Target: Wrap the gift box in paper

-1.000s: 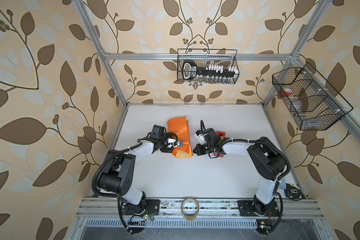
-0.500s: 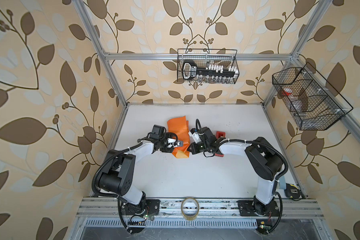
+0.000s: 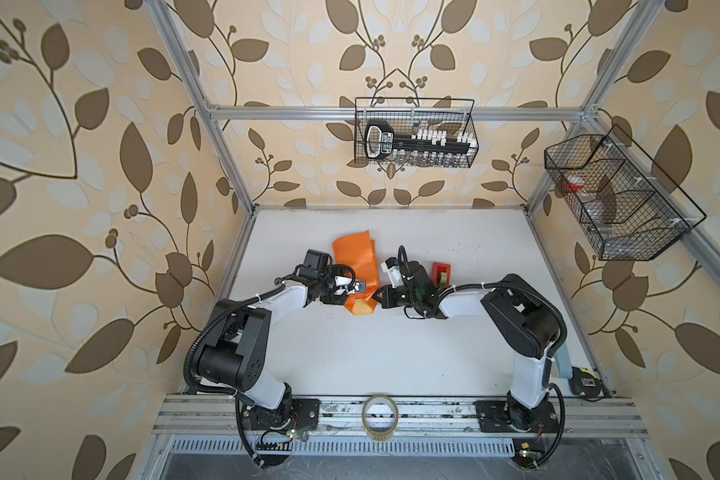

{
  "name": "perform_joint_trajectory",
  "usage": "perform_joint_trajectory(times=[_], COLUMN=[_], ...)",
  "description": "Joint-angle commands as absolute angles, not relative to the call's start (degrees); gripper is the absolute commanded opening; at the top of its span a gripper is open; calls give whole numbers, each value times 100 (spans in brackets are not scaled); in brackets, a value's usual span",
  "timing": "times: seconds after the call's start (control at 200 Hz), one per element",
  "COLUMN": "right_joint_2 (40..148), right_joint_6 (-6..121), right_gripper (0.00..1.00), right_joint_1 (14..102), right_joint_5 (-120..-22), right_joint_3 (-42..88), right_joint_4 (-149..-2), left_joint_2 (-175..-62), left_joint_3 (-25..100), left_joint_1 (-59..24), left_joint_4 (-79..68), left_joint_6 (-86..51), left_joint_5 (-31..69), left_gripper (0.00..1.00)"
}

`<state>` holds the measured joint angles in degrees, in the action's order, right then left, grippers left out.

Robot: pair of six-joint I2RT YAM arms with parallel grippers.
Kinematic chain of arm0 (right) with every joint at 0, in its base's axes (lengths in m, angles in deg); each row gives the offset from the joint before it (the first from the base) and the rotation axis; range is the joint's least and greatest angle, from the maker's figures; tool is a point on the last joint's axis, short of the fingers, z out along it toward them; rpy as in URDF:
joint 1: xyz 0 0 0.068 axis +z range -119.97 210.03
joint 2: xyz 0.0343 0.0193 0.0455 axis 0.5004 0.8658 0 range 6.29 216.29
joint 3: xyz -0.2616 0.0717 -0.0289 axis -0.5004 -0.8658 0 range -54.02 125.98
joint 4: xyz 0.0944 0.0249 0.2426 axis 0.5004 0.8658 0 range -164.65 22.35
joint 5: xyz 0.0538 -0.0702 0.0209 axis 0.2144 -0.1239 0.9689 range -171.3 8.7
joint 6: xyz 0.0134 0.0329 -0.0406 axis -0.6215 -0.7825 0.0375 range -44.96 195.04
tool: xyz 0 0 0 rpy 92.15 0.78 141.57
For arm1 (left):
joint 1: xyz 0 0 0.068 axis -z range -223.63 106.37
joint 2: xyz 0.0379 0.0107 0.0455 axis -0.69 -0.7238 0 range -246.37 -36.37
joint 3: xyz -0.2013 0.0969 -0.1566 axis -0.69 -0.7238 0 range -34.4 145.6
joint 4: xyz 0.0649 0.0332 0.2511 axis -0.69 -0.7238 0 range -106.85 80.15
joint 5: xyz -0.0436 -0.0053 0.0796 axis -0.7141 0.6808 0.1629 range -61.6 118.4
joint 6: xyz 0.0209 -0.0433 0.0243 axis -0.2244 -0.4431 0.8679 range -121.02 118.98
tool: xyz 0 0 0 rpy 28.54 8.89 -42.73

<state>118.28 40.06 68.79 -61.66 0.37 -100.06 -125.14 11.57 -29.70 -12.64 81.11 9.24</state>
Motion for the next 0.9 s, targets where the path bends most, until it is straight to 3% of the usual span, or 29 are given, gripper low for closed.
perform_joint_trajectory(times=[0.0, 0.33, 0.565, 0.895], right_joint_2=[12037, 11067, 10028, 10938], right_joint_6=[3804, 4391, 4568, 4581], right_gripper=[2, 7, 30, 47], right_joint_1=[6995, 7015, 6930, 7048], right_joint_5=[-6374, -6699, -7226, -7260], right_joint_3=[-63, -481, -776, 535], right_joint_4=[-10725, -9381, -8242, -7943], left_joint_2=[-12602, -12655, -12707, -12621], left_joint_3=[1050, 1163, 1174, 1171], left_joint_1=[-2913, -2887, -2887, -2880], left_joint_4=[-1996, -2014, -2022, -2130], left_joint_6=[8046, 7967, 8007, 8032], left_joint_5=[1020, 994, 1002, 1013], left_gripper=[76, 76, 76, 76])
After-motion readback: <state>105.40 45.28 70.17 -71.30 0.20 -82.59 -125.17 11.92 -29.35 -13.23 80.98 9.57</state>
